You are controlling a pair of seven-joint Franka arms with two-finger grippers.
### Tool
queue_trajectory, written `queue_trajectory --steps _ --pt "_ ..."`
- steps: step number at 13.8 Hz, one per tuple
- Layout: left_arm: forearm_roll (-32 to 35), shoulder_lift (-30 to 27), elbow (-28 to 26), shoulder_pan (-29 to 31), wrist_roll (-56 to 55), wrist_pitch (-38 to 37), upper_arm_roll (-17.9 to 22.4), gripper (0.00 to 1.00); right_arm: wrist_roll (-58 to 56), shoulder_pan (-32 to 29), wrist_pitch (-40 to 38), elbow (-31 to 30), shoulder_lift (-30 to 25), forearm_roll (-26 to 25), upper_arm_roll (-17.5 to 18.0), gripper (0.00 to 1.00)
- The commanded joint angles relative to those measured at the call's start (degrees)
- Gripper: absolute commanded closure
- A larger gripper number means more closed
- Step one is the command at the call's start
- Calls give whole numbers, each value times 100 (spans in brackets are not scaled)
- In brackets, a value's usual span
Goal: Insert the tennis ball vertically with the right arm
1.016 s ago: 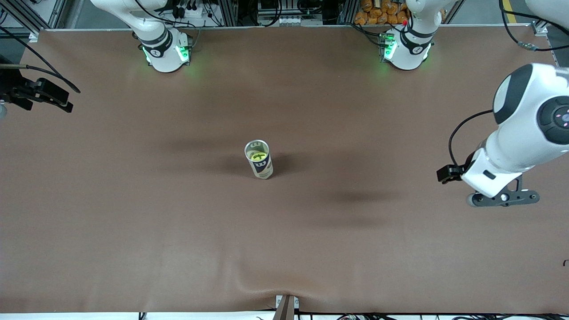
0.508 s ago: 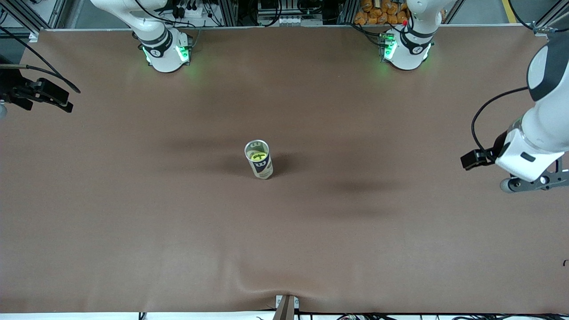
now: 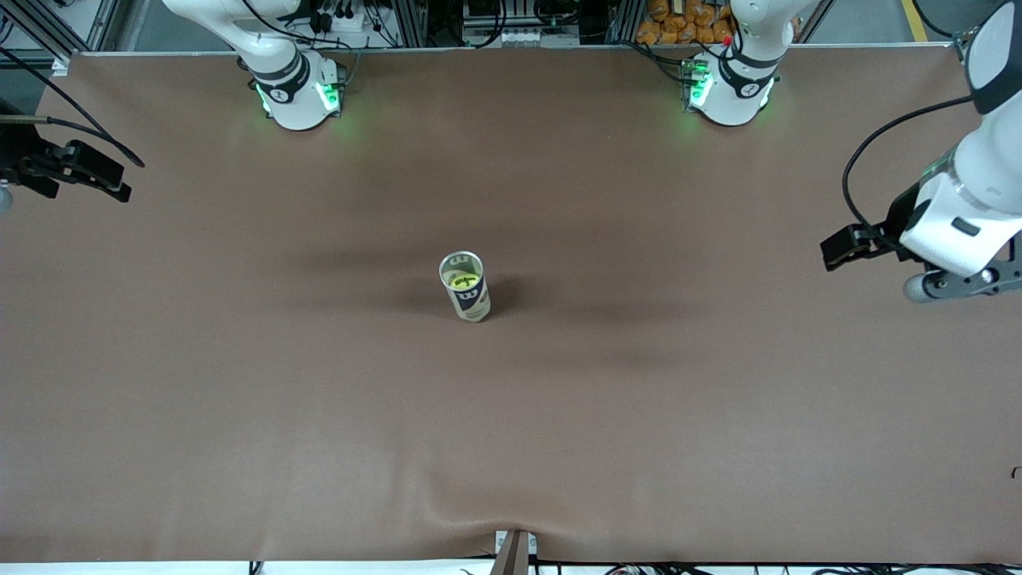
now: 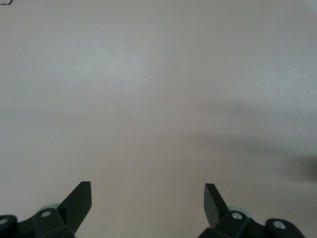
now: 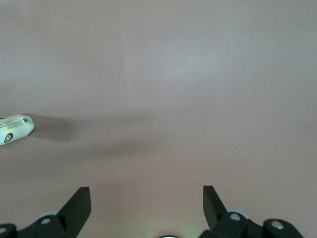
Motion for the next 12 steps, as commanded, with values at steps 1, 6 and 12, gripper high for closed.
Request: queue_trajectory --steps 1,6,12 --pt "-169 -500 -98 -396 520 -176 609 0 -45 7 -29 -9 -33 74 -24 0" --pt "-1161 -878 -308 -1380 1411 -378 2463 0 -45 7 -29 -9 -33 74 -24 0" --pt "-1198 -1274 -826 -2347 1385 -361 3537 0 -37 8 -12 0 -33 74 -24 0"
